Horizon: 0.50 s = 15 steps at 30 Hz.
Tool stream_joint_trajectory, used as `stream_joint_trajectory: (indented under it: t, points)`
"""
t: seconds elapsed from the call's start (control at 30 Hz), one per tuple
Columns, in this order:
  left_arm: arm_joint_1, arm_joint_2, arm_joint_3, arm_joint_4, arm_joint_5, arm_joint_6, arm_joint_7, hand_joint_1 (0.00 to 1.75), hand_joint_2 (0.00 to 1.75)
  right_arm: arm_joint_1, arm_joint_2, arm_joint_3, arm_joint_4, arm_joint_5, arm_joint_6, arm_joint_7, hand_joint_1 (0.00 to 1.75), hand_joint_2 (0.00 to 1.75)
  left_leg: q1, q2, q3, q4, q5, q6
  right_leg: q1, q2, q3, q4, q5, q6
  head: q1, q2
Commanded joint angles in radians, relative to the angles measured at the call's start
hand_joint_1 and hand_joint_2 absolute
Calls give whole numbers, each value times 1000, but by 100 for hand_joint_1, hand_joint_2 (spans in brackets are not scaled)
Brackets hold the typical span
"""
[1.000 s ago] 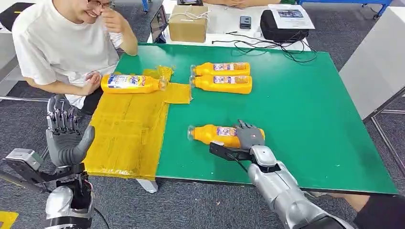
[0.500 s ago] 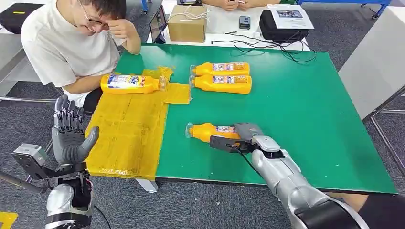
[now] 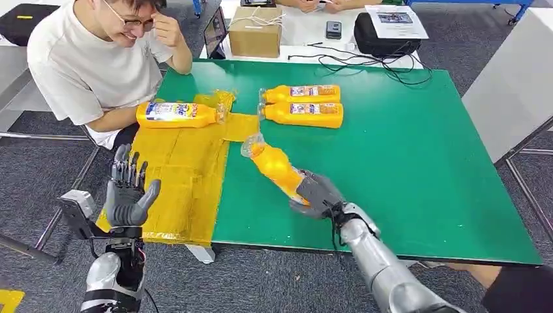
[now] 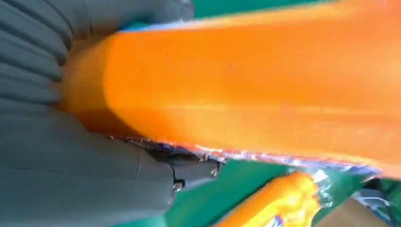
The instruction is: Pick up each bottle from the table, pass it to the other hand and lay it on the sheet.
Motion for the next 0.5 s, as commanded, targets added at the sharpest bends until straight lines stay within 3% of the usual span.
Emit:
stream_joint_trajectory:
  t: [0.03, 0.43, 0.5]
  points:
    - [3, 3, -61, 88, 10, 18, 0, 0, 175, 156, 41, -51, -379, -170, -46, -13, 175, 175, 1, -4, 0, 0, -1, -2, 1, -1, 1, 0, -2, -1, 0, 0]
    - [2, 4, -61, 87, 10, 18, 0, 0, 175, 157, 36, -51, -379, -170, -46, -14, 175, 175, 1, -4, -4, 0, -1, -1, 0, -1, -2, -1, -2, -2, 0, 0]
    - [18, -1, -84, 74, 1, 16, 0, 0, 175, 185, 40, -31, -439, -127, -149, -65, 175, 175, 0, -3, -6, 0, 0, 0, 0, -1, -4, -1, -1, -1, 0, 0]
